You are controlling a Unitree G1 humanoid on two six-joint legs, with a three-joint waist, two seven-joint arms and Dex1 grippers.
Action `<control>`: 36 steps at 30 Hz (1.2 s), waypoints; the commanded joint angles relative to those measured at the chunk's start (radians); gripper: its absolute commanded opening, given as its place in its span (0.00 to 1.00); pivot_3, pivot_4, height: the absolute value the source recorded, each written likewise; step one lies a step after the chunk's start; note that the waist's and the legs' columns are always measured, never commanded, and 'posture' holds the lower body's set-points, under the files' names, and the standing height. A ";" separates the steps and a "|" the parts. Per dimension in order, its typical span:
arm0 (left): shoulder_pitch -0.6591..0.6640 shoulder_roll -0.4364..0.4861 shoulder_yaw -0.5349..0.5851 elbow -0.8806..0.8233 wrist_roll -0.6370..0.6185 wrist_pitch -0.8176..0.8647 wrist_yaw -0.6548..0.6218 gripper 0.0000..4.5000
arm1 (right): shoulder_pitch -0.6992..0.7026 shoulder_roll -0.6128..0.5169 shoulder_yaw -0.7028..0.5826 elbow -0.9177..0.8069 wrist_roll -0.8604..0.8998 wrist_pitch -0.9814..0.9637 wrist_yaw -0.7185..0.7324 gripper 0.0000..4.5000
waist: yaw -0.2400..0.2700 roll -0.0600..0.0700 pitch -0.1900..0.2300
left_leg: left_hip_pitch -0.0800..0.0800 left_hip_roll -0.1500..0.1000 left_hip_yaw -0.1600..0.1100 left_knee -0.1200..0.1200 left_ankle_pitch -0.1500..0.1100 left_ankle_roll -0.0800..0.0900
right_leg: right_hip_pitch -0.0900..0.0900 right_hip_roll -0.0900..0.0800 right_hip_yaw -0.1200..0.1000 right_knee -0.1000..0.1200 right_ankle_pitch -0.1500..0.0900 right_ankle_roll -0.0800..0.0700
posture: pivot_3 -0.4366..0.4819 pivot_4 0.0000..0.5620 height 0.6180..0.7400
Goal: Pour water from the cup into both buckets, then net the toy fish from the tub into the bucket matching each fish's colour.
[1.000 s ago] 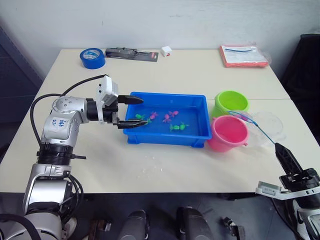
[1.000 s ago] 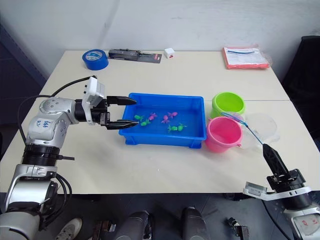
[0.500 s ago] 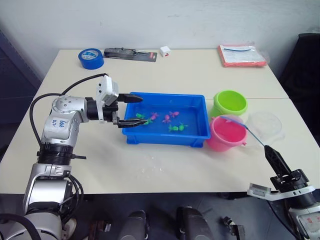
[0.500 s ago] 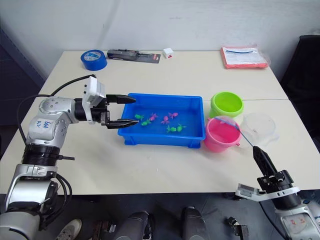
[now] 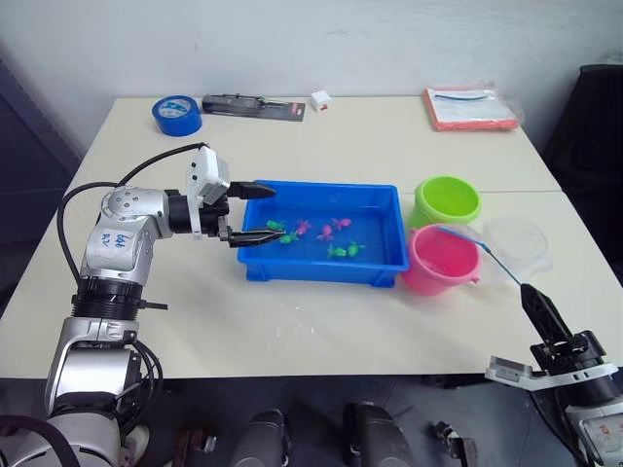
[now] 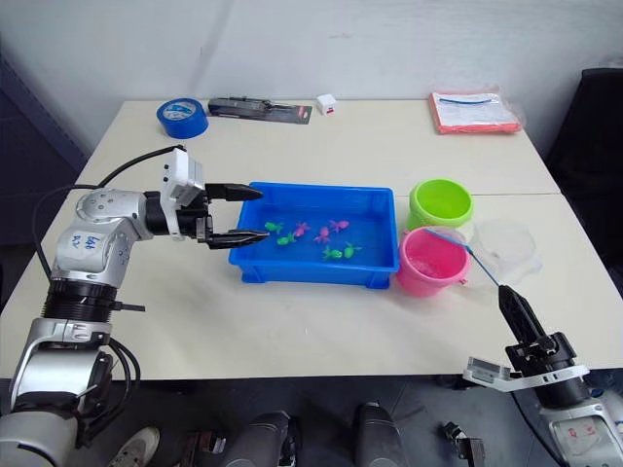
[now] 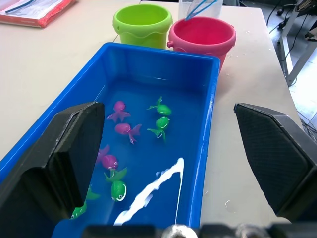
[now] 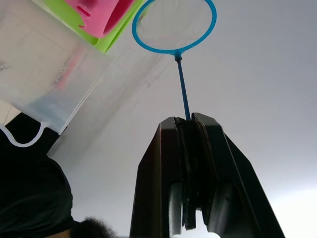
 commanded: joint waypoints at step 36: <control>0.051 0.081 0.065 -0.093 -0.049 0.081 -0.014 1.00 | -0.995 -0.254 0.186 -0.148 1.893 0.731 1.202 0.18 | 0.001 0.000 0.000 | 0.000 0.006 -0.002 0.001 0.000 0.000 | 0.002 -0.004 0.002 -0.002 0.000 0.000 | 0.48 0.27 0.98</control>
